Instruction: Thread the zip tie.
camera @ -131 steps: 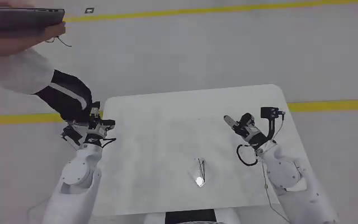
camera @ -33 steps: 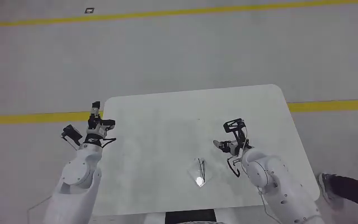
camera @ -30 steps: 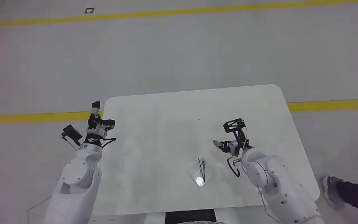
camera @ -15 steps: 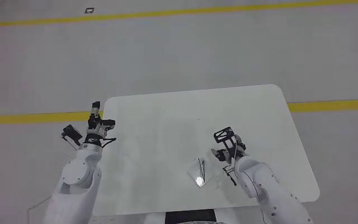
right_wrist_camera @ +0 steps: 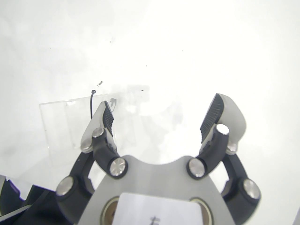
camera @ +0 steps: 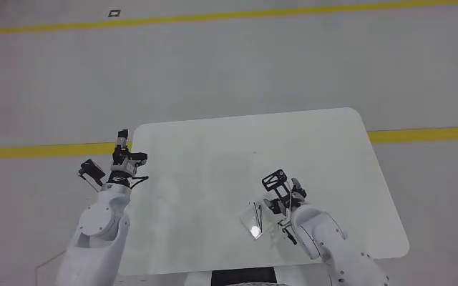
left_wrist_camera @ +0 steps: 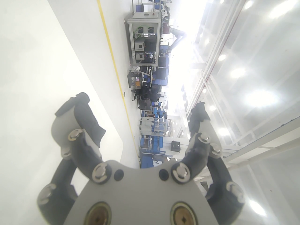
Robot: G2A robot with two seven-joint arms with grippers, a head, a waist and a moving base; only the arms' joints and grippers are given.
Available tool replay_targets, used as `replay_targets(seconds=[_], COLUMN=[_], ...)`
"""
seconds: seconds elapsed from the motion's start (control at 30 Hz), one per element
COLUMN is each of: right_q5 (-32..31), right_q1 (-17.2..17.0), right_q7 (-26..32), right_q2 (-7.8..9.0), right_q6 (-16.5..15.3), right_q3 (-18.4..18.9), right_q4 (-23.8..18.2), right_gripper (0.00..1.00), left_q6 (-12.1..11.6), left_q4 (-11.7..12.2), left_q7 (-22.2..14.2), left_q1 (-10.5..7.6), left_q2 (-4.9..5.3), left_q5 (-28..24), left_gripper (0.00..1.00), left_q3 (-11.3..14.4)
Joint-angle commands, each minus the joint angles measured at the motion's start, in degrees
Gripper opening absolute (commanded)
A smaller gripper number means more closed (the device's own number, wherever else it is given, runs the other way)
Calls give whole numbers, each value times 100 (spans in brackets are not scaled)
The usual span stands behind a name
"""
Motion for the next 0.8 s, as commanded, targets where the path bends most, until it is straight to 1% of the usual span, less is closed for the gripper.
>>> replay_targets(seconds=[0.0,0.07,0.17,0.37,0.43,0.47,0.77], right_q5=[72,498,942,1915,2316,2410,2410], right_q1=[9,-34,-67,-37,-40,-24,-24], right_q7=[-35,50,338,998,1151,1208,1208], right_q2=[10,20,51,85,93,97,97], right_q6=[-338,-701,-1126,-1723,-1843,-1871,-1871], right_q3=[15,86,260,425,465,493,493], right_q4=[-103,-269,-438,-622,-629,-630,-630], right_gripper=[100,100,100,100,100,100,100], left_q6=[0,0,0,0,0,0,0], left_q4=[0,0,0,0,0,0,0], left_q7=[0,0,0,0,0,0,0], left_q1=[0,0,0,0,0,0,0], left_q2=[0,0,0,0,0,0,0], left_q5=[0,0,0,0,0,0,0], left_gripper=[100,100,100,100,100,100,100], left_q3=[0,0,0,0,0,0,0])
